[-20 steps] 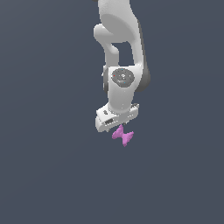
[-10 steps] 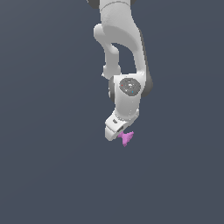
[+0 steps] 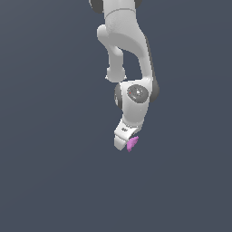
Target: Pick up the object and move it to a goal position.
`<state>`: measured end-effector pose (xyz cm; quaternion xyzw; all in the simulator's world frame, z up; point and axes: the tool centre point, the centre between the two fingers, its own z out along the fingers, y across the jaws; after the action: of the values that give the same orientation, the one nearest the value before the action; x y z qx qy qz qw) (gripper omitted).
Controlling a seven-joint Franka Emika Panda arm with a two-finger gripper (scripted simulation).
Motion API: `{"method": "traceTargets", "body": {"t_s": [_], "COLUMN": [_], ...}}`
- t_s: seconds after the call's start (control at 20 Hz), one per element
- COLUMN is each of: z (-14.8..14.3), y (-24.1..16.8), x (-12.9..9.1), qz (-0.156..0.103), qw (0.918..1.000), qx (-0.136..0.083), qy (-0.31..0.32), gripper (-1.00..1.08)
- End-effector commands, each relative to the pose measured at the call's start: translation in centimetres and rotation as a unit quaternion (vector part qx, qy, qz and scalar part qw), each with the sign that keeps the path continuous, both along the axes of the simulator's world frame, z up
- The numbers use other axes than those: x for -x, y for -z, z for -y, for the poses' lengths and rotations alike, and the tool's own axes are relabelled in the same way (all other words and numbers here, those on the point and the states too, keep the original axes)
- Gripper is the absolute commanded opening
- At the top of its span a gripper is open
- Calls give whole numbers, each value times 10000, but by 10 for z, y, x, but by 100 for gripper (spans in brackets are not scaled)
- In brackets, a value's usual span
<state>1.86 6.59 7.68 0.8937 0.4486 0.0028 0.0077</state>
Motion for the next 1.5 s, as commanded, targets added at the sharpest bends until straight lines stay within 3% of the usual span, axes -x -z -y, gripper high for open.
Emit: {"method": "traceTargets", "body": {"t_s": [0.0,0.8,0.85,1.45], "z": [-2,-2,-2,-2], "y": [1,32,32,30], "x": [0,0,0,0], "qz": [6,6,6,13], "qw": [10000,9999,9999,9999], "qx": [-5,-6,-6,-5], "qy": [-88,-107,-107,-105], "gripper": [108,108,-100,-100]}}
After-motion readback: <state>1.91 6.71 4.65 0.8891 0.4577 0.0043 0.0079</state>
